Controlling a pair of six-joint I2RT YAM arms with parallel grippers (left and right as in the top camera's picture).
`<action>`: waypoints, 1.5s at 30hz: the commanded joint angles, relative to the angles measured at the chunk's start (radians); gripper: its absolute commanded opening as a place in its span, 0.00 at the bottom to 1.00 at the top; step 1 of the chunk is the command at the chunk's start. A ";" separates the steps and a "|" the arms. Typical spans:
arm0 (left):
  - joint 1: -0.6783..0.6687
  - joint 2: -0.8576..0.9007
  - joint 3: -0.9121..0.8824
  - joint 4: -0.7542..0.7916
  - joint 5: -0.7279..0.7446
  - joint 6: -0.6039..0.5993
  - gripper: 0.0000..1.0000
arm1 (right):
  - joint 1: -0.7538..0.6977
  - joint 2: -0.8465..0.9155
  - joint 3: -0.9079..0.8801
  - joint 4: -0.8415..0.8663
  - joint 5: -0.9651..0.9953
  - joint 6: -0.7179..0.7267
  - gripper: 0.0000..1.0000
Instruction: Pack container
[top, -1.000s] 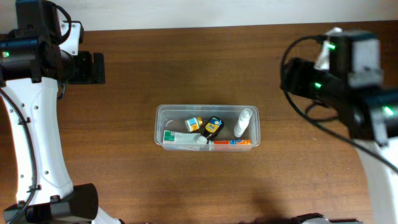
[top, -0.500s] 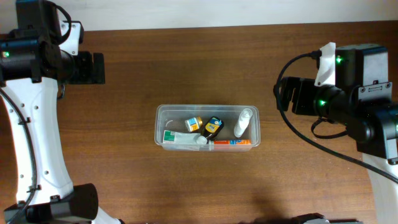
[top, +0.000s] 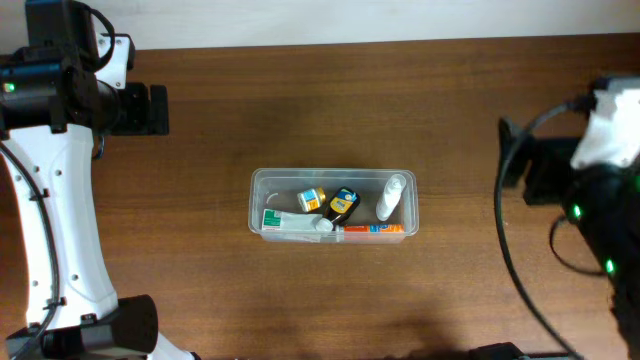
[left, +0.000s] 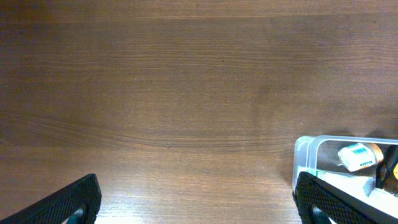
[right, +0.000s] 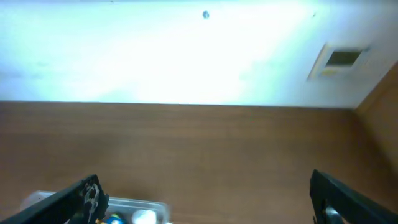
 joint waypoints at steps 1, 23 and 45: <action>0.002 -0.006 0.006 0.000 0.007 -0.013 1.00 | -0.052 -0.093 -0.154 0.027 0.027 -0.112 0.98; 0.002 -0.006 0.006 0.000 0.008 -0.013 1.00 | -0.203 -0.905 -1.376 0.422 -0.022 -0.109 0.99; 0.002 -0.006 0.006 0.000 0.007 -0.013 1.00 | -0.203 -1.022 -1.546 0.440 -0.022 -0.034 0.98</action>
